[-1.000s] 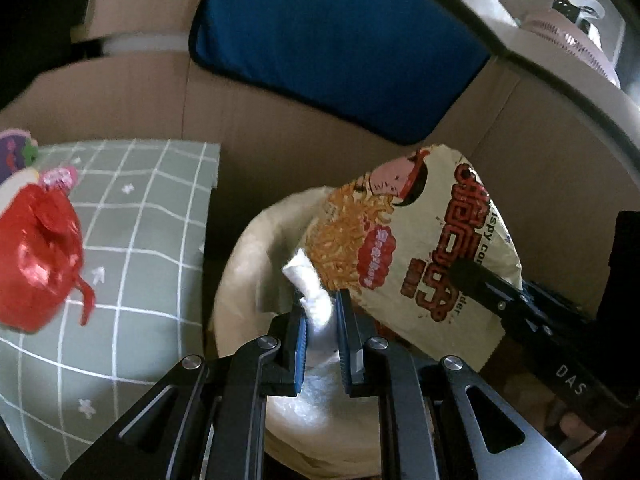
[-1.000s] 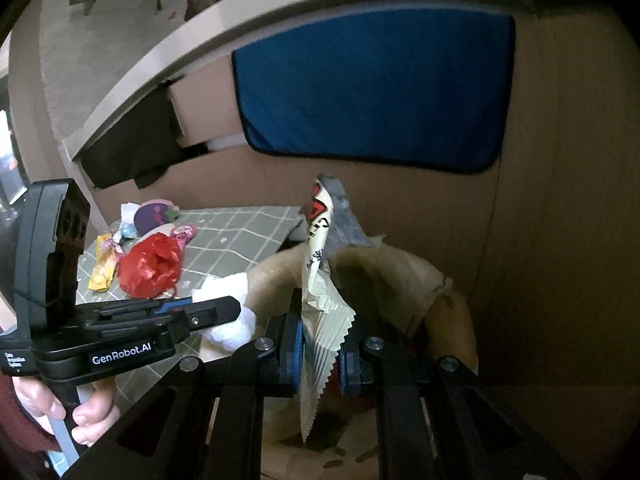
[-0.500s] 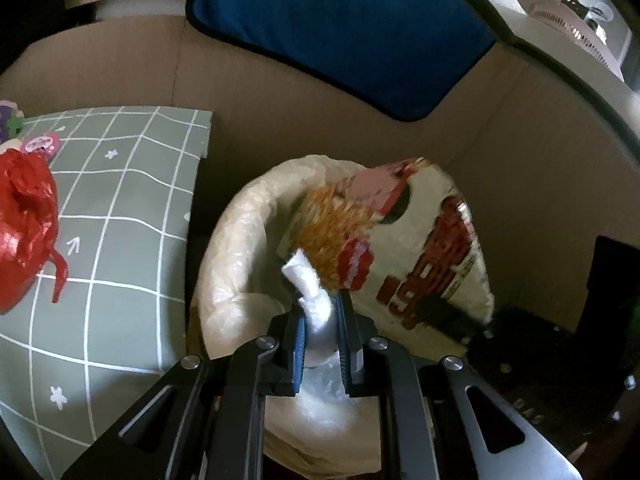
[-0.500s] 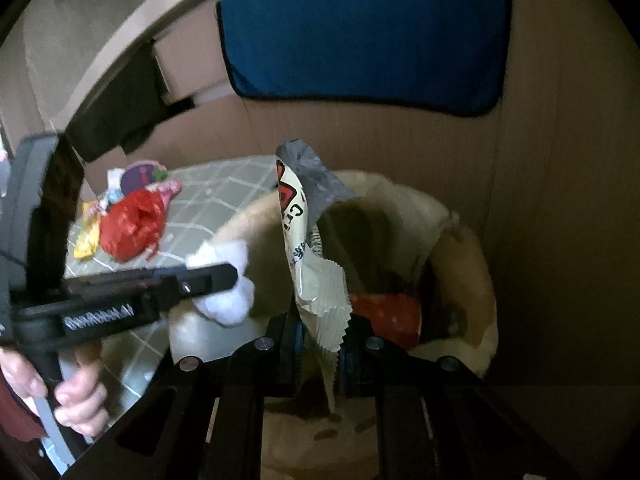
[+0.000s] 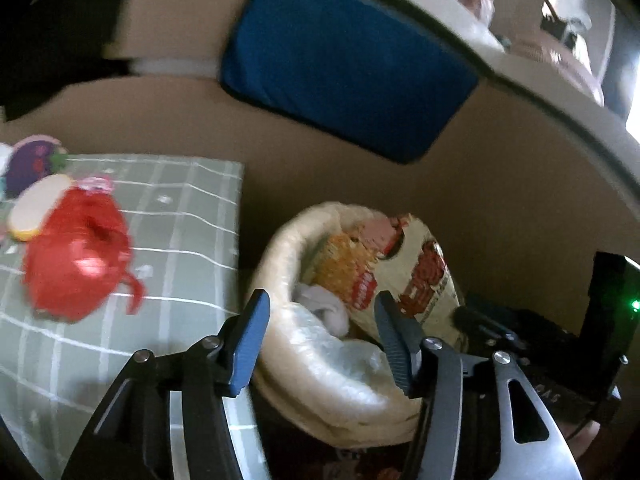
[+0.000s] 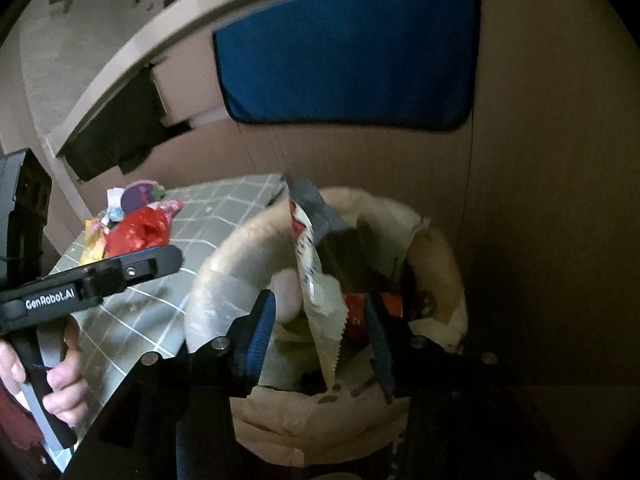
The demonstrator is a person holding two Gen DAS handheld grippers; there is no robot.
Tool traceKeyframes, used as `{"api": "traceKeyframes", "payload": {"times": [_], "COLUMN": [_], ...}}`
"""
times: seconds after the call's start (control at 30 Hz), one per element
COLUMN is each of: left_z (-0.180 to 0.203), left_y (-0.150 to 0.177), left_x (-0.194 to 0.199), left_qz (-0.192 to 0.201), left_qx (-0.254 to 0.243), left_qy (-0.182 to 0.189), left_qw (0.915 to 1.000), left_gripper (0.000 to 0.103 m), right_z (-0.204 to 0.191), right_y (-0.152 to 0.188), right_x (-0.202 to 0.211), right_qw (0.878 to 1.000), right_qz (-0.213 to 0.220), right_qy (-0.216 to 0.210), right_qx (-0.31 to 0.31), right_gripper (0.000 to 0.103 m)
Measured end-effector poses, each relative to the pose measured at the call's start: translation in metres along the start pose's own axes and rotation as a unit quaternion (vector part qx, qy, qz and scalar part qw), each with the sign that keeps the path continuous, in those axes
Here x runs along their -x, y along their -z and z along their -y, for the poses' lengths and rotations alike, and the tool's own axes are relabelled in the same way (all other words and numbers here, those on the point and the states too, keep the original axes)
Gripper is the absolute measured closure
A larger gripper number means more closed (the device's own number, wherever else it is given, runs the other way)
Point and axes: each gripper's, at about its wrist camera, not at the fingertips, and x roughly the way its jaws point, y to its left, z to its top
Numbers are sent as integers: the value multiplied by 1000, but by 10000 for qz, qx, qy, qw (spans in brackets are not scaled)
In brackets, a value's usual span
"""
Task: Collect trash
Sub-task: 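Grasp the silver wrapper with the left tool while the right tool grasps the red plastic bag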
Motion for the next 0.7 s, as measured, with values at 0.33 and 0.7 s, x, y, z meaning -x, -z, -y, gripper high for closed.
{"api": "traceKeyframes", "payload": {"times": [0.33, 0.7], "left_z": [-58, -189], "left_y": [5, 25], "left_x": [110, 177], "left_qz": [1102, 1468], "left_qx": [134, 1842], "left_qy": [-1379, -2121], "left_qw": [9842, 9484], "left_gripper": [44, 43], "right_z": [-68, -178], "right_y": [-31, -57], "right_x": [49, 16], "right_qw": [9943, 9802], "right_qz": [763, 886], "right_qy": [-309, -949], "right_qx": [680, 1498], "right_gripper": [52, 44]}}
